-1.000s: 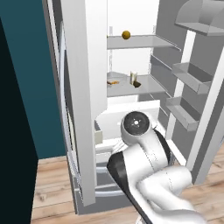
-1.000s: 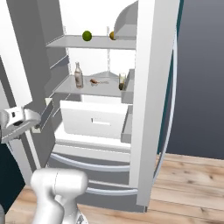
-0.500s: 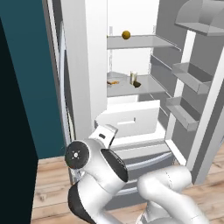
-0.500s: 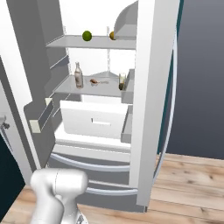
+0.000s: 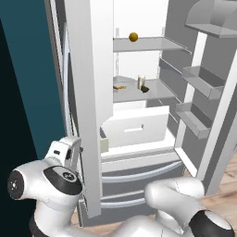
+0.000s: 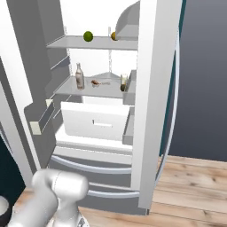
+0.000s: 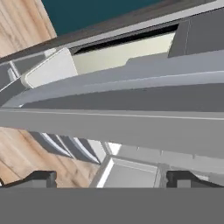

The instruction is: Place the tupperware on the second highest shelf of the fridge. Make space for the tupperware among the existing items by rearranging them on the shelves if needed. Close the fridge door when finished.

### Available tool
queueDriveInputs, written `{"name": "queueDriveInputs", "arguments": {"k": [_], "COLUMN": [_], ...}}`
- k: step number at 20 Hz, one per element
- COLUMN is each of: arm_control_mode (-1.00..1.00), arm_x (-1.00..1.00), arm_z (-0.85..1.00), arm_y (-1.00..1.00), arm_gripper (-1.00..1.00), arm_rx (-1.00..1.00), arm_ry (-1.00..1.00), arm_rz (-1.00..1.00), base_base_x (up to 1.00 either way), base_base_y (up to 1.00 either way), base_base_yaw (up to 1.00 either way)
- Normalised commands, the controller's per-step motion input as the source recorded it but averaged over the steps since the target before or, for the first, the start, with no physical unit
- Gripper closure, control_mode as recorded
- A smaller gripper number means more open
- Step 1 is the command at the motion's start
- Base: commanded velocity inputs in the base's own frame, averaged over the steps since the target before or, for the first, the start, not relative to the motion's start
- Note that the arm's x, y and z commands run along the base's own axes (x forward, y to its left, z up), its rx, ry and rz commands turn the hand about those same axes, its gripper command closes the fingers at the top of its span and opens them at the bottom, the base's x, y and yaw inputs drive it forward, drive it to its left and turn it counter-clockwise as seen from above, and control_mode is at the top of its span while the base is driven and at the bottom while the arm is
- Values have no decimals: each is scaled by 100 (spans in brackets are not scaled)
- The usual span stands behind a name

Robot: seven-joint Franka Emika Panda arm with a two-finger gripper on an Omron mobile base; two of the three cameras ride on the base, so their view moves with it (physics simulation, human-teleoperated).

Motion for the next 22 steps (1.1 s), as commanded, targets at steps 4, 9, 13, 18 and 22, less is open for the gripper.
{"name": "queueDriveInputs", "arguments": {"k": [4,9,13,18,22], "arm_control_mode": [-100,-100,-100,-100,-100], "arm_x": [46,30,21,17,19], "arm_z": [-34,-63,-67,-49,-43], "arm_y": [67,49,18,2,0], "arm_gripper": [-100,-100,-100,-100,-100], "arm_rx": [-22,-22,-18,-12,-4], "arm_ry": [3,0,0,-2,-3], "arm_rz": [0,0,0,0,0], "base_base_x": [0,0,0,0,0], "base_base_y": [0,0,0,0,0], "base_base_yaw": [0,0,0,0,0]}}
